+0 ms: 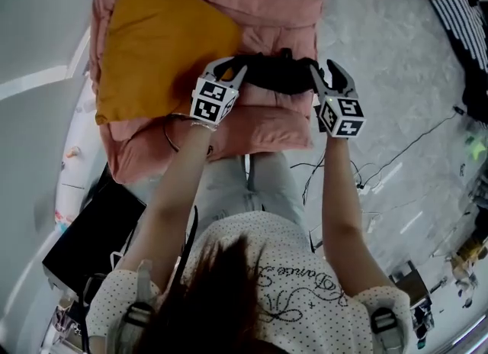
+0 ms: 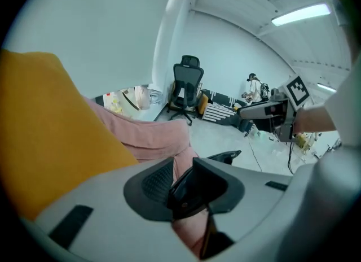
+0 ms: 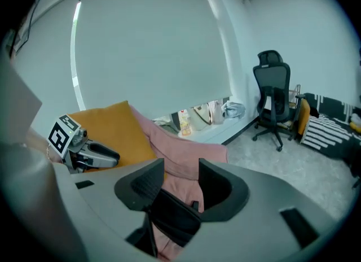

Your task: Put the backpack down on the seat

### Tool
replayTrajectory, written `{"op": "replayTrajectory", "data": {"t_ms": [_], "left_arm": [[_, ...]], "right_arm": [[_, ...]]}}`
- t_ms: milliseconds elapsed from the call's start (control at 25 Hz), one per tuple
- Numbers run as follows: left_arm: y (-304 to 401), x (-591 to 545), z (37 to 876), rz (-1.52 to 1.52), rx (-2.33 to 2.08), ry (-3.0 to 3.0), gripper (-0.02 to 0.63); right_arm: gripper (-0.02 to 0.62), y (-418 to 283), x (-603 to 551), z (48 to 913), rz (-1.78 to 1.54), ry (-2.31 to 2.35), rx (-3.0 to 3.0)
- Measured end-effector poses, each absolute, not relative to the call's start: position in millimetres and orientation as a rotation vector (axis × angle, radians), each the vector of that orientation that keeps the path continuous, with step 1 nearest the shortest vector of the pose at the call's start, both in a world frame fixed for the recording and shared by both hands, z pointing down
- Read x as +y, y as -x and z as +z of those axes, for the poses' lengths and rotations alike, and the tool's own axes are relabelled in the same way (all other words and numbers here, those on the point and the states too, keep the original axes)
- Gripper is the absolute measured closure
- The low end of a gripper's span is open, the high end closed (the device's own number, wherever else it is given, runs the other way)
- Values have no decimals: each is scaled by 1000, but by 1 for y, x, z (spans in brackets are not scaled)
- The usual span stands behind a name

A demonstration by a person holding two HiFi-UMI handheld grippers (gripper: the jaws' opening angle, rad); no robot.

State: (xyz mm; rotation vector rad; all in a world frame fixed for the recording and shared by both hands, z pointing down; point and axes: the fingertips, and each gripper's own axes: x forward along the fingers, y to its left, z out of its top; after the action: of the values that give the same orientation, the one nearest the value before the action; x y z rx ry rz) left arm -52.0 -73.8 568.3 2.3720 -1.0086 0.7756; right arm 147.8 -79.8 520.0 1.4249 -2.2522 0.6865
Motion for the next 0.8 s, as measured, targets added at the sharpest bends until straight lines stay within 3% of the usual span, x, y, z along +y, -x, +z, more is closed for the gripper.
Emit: {"op": "replayTrajectory", "data": {"t_ms": [320, 800], "left_arm": [[58, -95, 475, 636, -1028, -2474, 599], [61, -94, 324, 394, -1090, -2658, 603]], "right_arm": [[584, -133, -88, 427, 474, -1554, -2313], [584, -141, -90, 290, 250, -1682, -2415]]}}
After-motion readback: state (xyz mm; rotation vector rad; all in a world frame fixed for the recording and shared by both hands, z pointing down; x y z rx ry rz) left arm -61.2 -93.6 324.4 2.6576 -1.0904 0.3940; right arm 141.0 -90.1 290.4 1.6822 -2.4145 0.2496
